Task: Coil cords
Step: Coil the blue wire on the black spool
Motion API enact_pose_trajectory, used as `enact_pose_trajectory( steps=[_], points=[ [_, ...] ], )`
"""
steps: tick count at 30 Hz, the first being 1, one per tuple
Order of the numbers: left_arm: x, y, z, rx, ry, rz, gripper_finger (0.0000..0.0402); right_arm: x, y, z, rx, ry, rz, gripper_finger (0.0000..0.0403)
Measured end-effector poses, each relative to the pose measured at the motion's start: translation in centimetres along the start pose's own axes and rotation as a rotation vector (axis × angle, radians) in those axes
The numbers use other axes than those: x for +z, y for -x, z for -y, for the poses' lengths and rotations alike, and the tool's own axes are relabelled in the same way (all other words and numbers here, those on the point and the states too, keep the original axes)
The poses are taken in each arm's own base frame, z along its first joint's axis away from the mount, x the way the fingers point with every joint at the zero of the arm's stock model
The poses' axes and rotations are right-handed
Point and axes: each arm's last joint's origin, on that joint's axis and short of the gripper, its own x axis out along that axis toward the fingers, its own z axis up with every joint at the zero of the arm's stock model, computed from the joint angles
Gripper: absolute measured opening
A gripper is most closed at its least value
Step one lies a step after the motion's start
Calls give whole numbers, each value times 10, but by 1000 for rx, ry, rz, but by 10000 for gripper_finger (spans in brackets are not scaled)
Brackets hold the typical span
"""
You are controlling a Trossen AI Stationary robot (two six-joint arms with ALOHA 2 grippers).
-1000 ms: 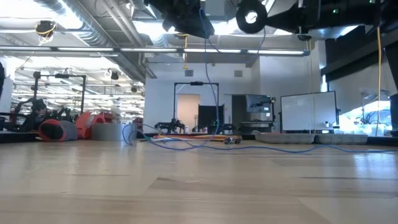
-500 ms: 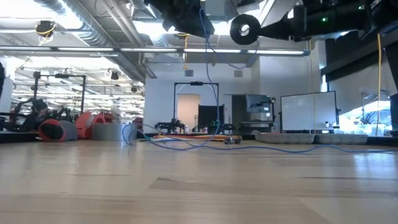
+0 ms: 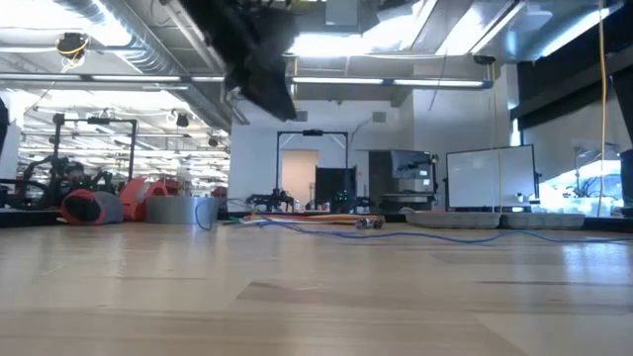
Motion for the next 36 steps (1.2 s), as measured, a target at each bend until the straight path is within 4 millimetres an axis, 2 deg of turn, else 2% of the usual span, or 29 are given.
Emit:
enact_pose_trajectory(
  steps=[2, 4, 9, 12, 14, 24, 30, 36],
  points=[
    [0, -4, -7, 17, 32, -11, 138, 10, 3, 9, -14, 5, 8, 3],
    [5, -5, -9, -14, 61, 17, 138, 10, 6, 9, 35, -18, -14, 3],
    [33, 5, 3, -146, 7, 283, 138, -19, 7, -16, 254, -78, -106, 3],
    [44, 7, 13, -171, -31, 431, 138, -32, 2, -27, 271, -109, -119, 3],
    [46, 0, 20, -176, -39, 462, 138, -35, -3, -32, 265, -136, -97, 3],
    [55, -56, 29, -168, -19, 456, 138, -54, -19, -50, 257, -109, -157, 3],
    [62, -63, 37, -257, -43, 465, 138, -54, -19, -51, 257, -107, -158, 3],
    [61, -77, 38, -252, -21, 436, 138, -54, -19, -51, 260, -105, -163, 3]
  ],
)
